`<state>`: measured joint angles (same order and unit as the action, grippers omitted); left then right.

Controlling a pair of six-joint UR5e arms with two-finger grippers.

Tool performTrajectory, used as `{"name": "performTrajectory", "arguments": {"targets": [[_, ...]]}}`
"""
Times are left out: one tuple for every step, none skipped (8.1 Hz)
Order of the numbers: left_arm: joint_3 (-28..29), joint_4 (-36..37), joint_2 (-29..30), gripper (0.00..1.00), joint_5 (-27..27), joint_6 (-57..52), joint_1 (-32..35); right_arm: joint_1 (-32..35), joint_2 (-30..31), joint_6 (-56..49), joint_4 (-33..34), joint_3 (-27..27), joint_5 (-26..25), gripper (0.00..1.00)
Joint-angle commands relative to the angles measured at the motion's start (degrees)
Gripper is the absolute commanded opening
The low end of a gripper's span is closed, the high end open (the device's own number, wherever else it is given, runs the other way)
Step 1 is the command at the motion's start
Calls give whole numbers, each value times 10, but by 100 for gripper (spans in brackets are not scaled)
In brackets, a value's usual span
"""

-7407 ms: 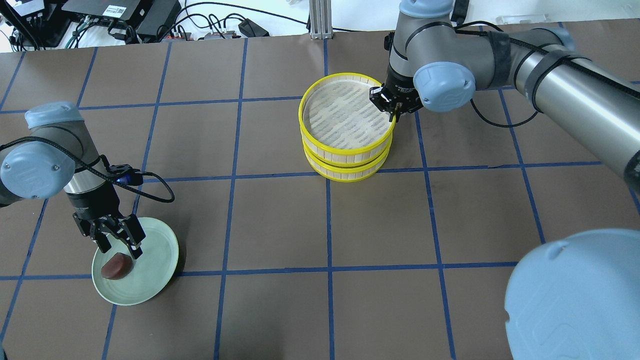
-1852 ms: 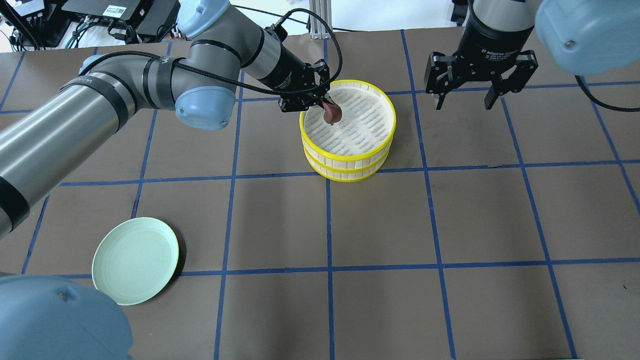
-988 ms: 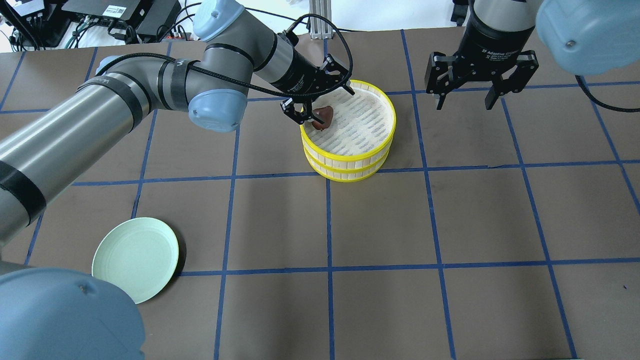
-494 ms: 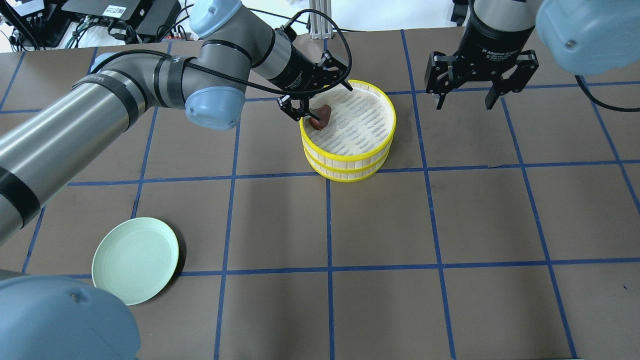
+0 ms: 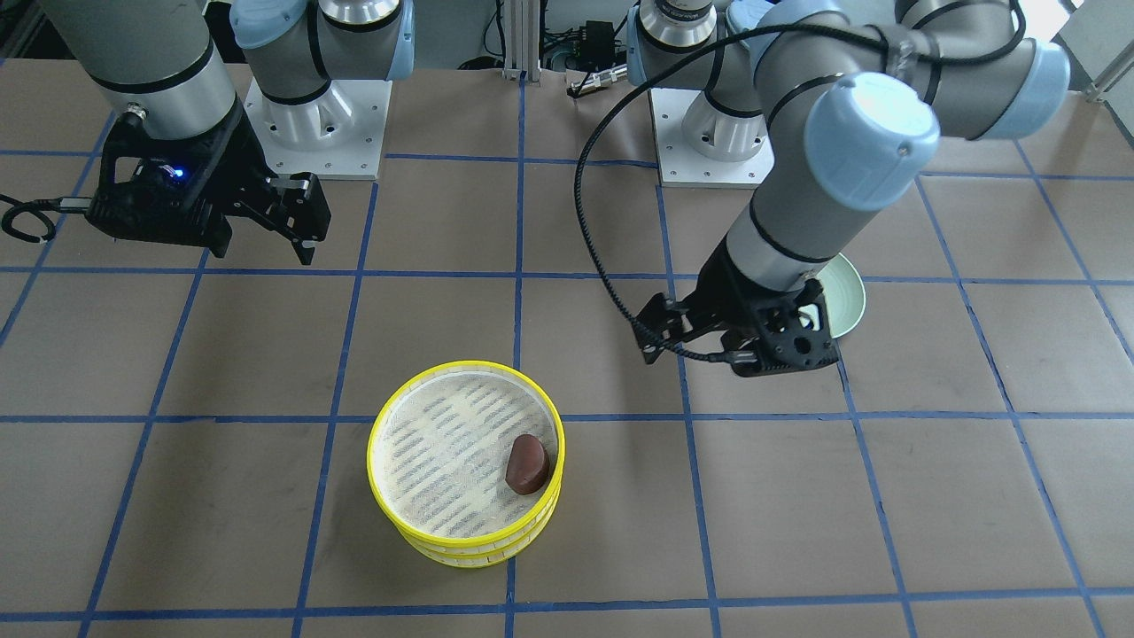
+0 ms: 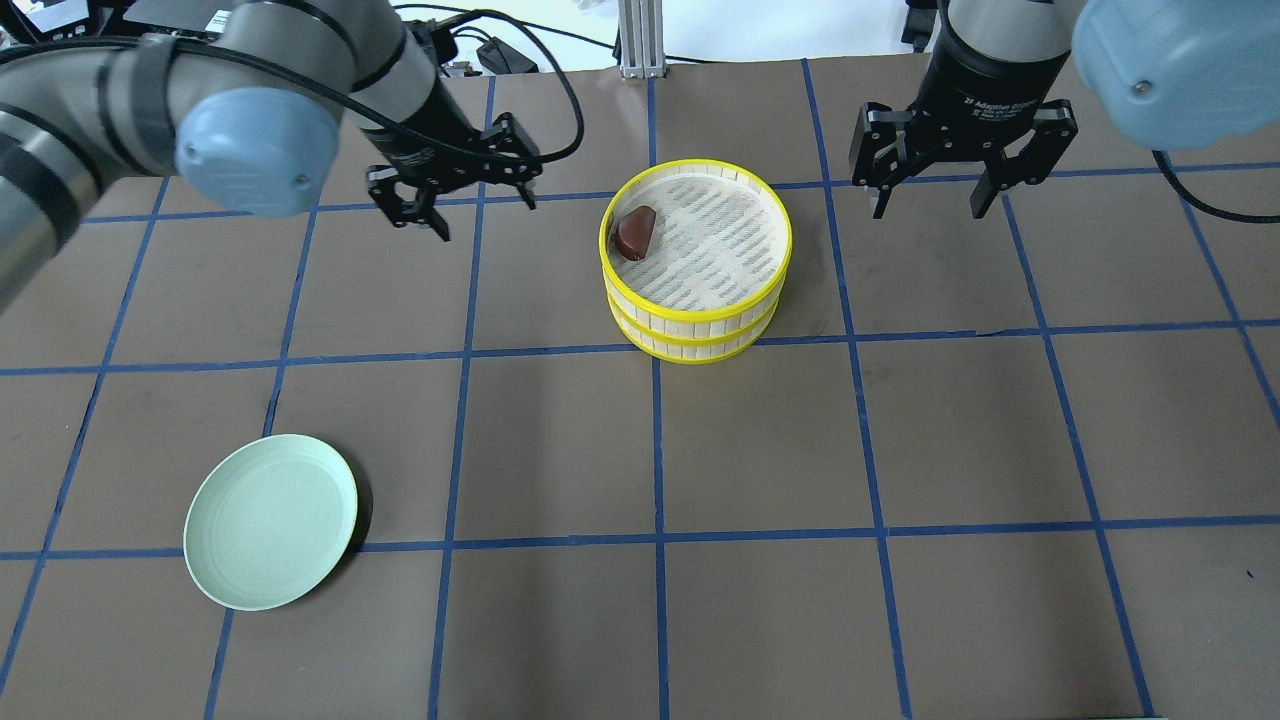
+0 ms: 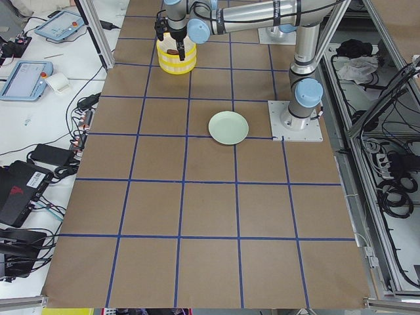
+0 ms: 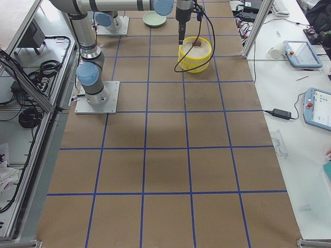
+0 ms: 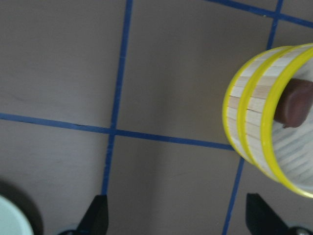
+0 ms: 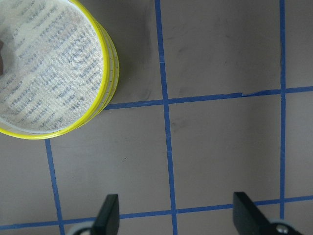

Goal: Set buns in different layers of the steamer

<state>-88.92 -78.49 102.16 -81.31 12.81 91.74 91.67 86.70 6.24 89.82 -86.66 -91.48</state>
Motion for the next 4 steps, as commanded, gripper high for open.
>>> {"name": "performTrajectory", "arguments": {"targets": [[0, -120, -83, 100, -95, -88, -43, 0, 0, 0, -1, 0, 0, 84], [-1, -136, -99, 100, -97, -94, -44, 0, 0, 0, 0, 0, 1, 84], [-6, -152, -111, 100, -98, -94, -44, 0, 0, 0, 0, 0, -1, 84], [-7, -168, -126, 100, -98, -94, -43, 0, 0, -2, 0, 0, -1, 84]]}}
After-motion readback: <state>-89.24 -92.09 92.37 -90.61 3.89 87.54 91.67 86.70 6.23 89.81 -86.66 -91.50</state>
